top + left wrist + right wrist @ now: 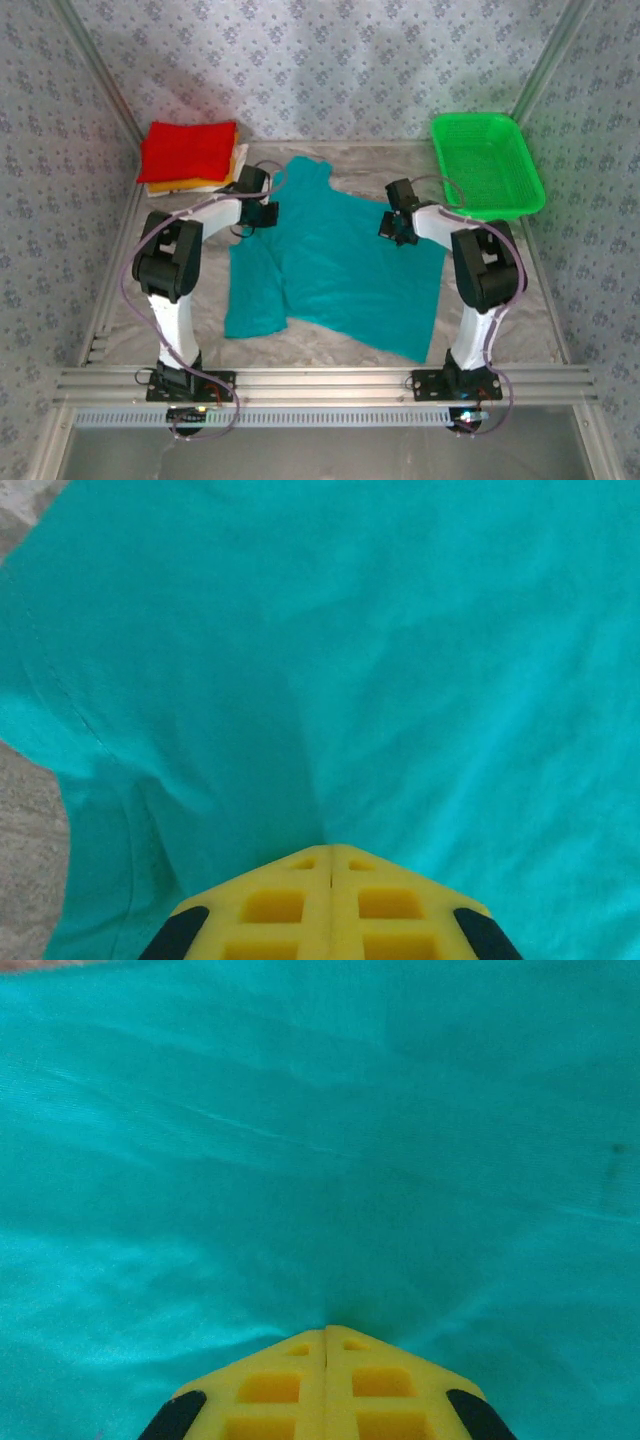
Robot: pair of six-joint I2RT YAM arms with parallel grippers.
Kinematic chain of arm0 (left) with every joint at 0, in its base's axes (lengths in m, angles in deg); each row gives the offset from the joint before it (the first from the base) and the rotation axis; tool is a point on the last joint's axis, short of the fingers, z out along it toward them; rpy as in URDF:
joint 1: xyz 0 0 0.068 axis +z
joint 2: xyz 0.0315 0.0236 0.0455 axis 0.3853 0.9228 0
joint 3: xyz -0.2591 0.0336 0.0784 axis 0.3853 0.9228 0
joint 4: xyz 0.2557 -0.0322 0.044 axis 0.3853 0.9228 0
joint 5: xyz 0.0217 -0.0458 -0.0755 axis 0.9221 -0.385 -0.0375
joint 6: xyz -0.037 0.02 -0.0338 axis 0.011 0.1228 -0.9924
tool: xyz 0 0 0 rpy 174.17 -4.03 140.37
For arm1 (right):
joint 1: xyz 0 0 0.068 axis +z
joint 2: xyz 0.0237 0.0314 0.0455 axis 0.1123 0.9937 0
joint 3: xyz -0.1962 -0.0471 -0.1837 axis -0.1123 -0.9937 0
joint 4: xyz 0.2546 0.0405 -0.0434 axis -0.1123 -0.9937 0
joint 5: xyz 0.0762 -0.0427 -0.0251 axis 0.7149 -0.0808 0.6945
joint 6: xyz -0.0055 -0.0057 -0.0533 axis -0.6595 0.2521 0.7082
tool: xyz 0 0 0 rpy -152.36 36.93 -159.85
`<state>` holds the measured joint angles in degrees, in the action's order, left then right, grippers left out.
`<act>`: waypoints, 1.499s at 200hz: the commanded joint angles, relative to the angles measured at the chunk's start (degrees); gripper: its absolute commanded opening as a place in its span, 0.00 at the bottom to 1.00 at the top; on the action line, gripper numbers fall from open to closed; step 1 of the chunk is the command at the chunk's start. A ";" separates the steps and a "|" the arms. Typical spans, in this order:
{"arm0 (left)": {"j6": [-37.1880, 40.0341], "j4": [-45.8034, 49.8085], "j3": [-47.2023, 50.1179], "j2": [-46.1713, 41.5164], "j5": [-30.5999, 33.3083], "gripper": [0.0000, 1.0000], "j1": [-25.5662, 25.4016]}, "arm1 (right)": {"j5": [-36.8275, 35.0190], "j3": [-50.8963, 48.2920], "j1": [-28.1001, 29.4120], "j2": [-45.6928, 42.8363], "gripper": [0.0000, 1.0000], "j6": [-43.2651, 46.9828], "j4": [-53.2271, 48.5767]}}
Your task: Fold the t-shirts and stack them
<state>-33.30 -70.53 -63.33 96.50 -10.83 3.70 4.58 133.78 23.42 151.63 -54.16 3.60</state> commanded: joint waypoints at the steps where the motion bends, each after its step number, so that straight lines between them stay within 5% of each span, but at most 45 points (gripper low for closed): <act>1: -5.74 -0.12 -2.50 2.58 0.02 0.00 2.26 | 2.04 4.55 -0.64 3.80 0.00 -2.48 -4.28; 77: -15.81 0.06 -7.23 7.59 -1.94 0.00 5.34 | 7.13 24.05 -4.09 19.81 0.00 -4.78 -4.65; 140: -15.32 8.18 -31.86 19.61 -0.74 0.00 5.96 | 12.98 49.55 -4.77 33.00 0.00 -4.08 -5.97; 161: -14.55 9.63 -33.73 17.19 -0.07 0.06 6.00 | 15.05 54.65 -4.76 33.46 0.00 -4.45 -7.00; 183: -13.81 6.90 -25.59 6.09 1.13 0.17 5.90 | 17.33 55.54 -4.67 28.21 0.07 -3.67 -9.50; 207: -14.33 2.06 -9.72 -12.52 2.83 0.40 5.71 | 19.11 46.17 -3.41 14.94 0.26 -0.41 -8.82; 224: -14.78 3.34 1.05 -25.04 4.13 0.45 5.25 | 18.58 32.79 -1.14 1.30 0.34 3.06 -6.76; 257: -18.19 20.29 19.57 -42.06 3.60 0.45 3.98 | 10.05 -5.74 6.30 -29.25 0.55 7.83 3.99; 280: -24.43 28.89 32.07 -49.29 -1.10 0.46 0.60 | 4.32 -28.18 12.52 -46.73 0.57 3.68 6.55; 300: -29.38 27.48 38.18 -51.29 -4.98 0.47 -4.56 | -0.35 -37.09 15.90 -57.60 0.57 0.34 2.16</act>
<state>-55.31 -51.28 -31.61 45.33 -10.35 3.66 13.21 107.59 36.77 100.27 -50.45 10.46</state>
